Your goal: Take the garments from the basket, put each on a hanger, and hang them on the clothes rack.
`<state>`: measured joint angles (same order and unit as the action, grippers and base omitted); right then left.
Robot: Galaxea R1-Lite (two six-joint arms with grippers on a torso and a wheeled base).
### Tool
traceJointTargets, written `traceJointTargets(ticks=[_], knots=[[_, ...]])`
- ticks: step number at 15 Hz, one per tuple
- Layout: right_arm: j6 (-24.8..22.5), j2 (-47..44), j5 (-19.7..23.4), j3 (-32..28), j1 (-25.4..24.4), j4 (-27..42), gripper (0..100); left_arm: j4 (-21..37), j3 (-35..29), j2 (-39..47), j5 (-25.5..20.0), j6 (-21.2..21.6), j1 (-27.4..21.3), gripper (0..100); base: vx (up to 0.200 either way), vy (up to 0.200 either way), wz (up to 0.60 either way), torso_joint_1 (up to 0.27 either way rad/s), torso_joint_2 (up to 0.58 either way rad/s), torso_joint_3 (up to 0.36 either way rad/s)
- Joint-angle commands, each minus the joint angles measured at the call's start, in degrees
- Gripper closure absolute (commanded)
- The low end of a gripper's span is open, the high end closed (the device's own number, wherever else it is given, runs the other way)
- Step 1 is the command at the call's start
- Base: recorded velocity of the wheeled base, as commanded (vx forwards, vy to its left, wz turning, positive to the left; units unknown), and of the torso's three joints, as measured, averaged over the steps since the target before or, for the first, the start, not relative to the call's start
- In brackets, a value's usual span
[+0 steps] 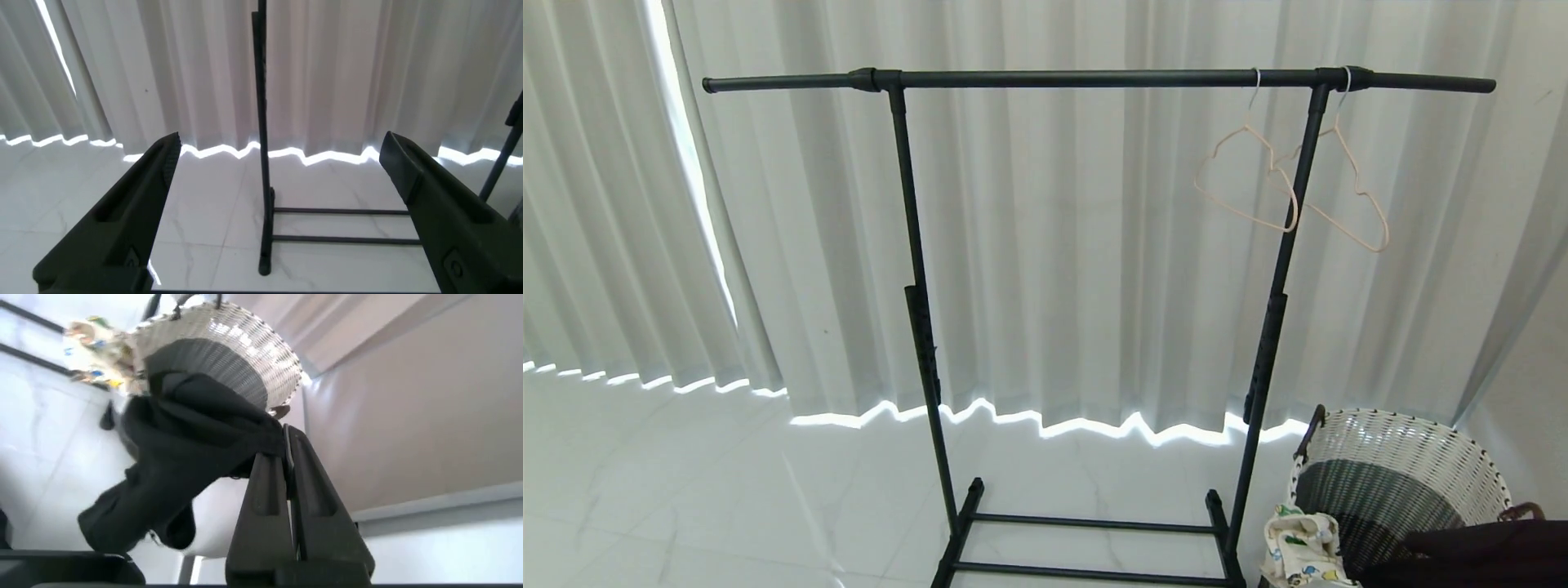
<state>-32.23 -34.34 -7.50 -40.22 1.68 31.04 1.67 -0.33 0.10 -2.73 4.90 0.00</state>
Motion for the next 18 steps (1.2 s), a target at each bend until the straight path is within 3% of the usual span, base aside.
traceJointTargets(ticks=[1,5,8,9,10,12,15,16,18], knots=[[0.2,-0.5,2.5,-0.3,-0.5,-0.2,100,0.0,0.0,0.0,0.0,-0.2,0.0,0,0.0,0.0,0.0,0.0,0.0,0.0],[0.1,-5.6,15.2,-0.5,-2.7,-0.1,100,0.0,0.1,0.0,0.0,0.0,0.0,0,0.0,0.0,0.0,0.0,0.0,0.0],[2.4,-12.2,26.9,-0.7,-10.8,-0.1,100,0.0,0.0,0.0,0.0,-0.8,0.0,0,0.0,0.0,0.0,0.0,0.0,0.0],[3.7,-13.4,28.8,-0.9,-13.5,-0.1,100,0.0,0.0,0.1,0.0,-0.8,0.0,0,0.0,0.0,0.0,0.0,0.0,0.0],[7.0,-16.5,29.6,-1.4,-20.8,-0.3,100,0.0,0.0,0.0,0.0,-1.1,0.0,0,0.0,0.0,0.0,0.0,0.0,0.0],[11.7,-22.1,29.5,-1.5,-27.4,-4.3,100,0.0,0.0,0.0,0.1,-1.2,0.0,0,0.0,0.0,0.0,0.0,0.0,0.0],[14.3,-28.9,27.2,-1.4,-28.5,-10.9,100,0.0,0.0,0.0,0.0,-1.5,0.0,0,0.0,0.0,0.0,0.0,0.0,0.0],[16.0,-29.9,24.0,-1.6,-28.5,-11.1,100,-0.2,0.1,0.0,-1.3,-1.8,0.0,0,0.0,0.0,0.0,0.0,0.0,0.0],[17.4,-30.3,22.6,-1.7,-28.5,-11.2,100,-1.7,0.1,0.0,-3.9,-1.6,0.0,0,0.0,0.0,0.0,0.0,0.0,0.0]])
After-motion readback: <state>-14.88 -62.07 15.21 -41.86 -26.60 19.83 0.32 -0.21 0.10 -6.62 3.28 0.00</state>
